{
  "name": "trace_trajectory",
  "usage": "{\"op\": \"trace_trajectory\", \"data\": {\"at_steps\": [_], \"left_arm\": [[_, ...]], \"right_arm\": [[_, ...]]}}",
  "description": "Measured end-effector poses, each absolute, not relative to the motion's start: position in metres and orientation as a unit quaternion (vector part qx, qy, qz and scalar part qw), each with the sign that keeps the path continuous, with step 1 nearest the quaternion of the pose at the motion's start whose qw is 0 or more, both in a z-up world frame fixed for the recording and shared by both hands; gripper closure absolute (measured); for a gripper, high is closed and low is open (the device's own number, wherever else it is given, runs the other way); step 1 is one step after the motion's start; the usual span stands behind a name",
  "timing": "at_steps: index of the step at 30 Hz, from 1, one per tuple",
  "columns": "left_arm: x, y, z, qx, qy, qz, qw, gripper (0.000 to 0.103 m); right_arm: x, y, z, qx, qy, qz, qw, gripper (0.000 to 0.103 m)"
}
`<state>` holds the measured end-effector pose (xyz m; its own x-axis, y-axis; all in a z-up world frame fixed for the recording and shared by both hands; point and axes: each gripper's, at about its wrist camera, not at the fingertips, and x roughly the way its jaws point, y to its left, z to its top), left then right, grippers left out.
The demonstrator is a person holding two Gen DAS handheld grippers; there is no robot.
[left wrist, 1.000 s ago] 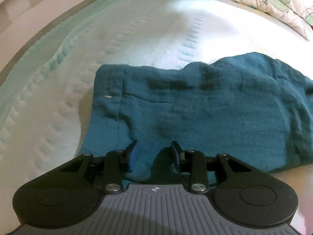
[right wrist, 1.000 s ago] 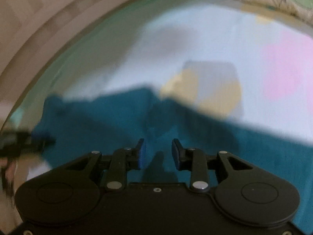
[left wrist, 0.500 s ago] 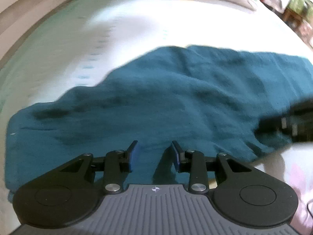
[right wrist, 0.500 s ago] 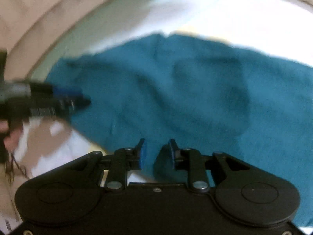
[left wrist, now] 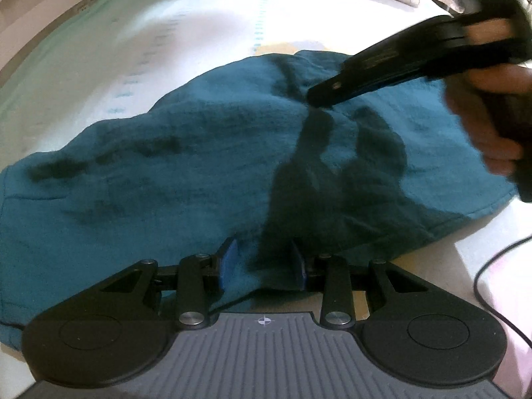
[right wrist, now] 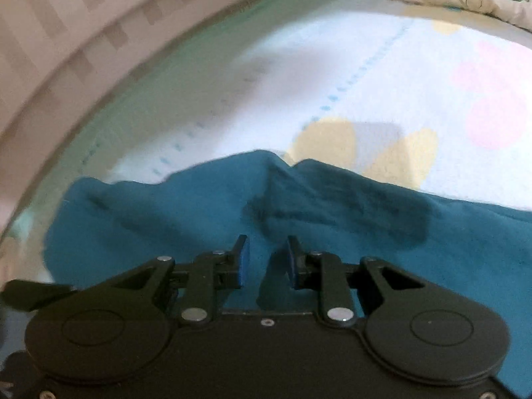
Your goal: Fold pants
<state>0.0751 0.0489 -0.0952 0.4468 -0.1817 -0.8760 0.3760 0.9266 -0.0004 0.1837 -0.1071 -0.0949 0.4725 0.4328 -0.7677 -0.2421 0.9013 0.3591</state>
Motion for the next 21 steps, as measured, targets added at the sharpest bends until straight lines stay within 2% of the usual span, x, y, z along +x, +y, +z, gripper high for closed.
{"op": "trace_trajectory", "data": {"at_steps": [2,4,7,8,9,10,16,21], "left_arm": [[0.073,0.047,-0.097,0.103,0.495,-0.164,0.847,0.068],[0.072,0.045,-0.098,0.107,0.491,-0.162,0.849,0.068],[0.071,0.045,-0.098,0.111,0.487,-0.16,0.851,0.068],[0.071,0.045,-0.097,0.111,0.487,-0.159,0.852,0.068],[0.071,0.045,-0.097,0.11,0.486,-0.158,0.852,0.068],[0.07,0.045,-0.097,0.109,0.485,-0.158,0.853,0.068],[0.074,0.041,-0.091,0.114,0.493,-0.148,0.85,0.069],[0.089,0.029,-0.065,0.116,0.494,-0.154,0.848,0.069]], "right_arm": [[0.195,-0.105,-0.106,0.089,0.482,0.175,0.854,0.092],[0.201,-0.112,-0.108,0.092,0.473,0.157,0.862,0.1],[0.215,-0.119,-0.104,0.102,0.471,0.126,0.867,0.097],[0.216,-0.122,-0.101,0.1,0.469,0.115,0.87,0.093],[0.214,-0.126,-0.097,0.099,0.467,0.108,0.872,0.082],[0.209,-0.131,-0.092,0.107,0.464,0.108,0.873,0.078],[0.141,-0.194,-0.062,0.156,0.433,0.096,0.883,0.077],[0.083,-0.276,-0.053,0.189,0.435,0.031,0.88,0.076]]}}
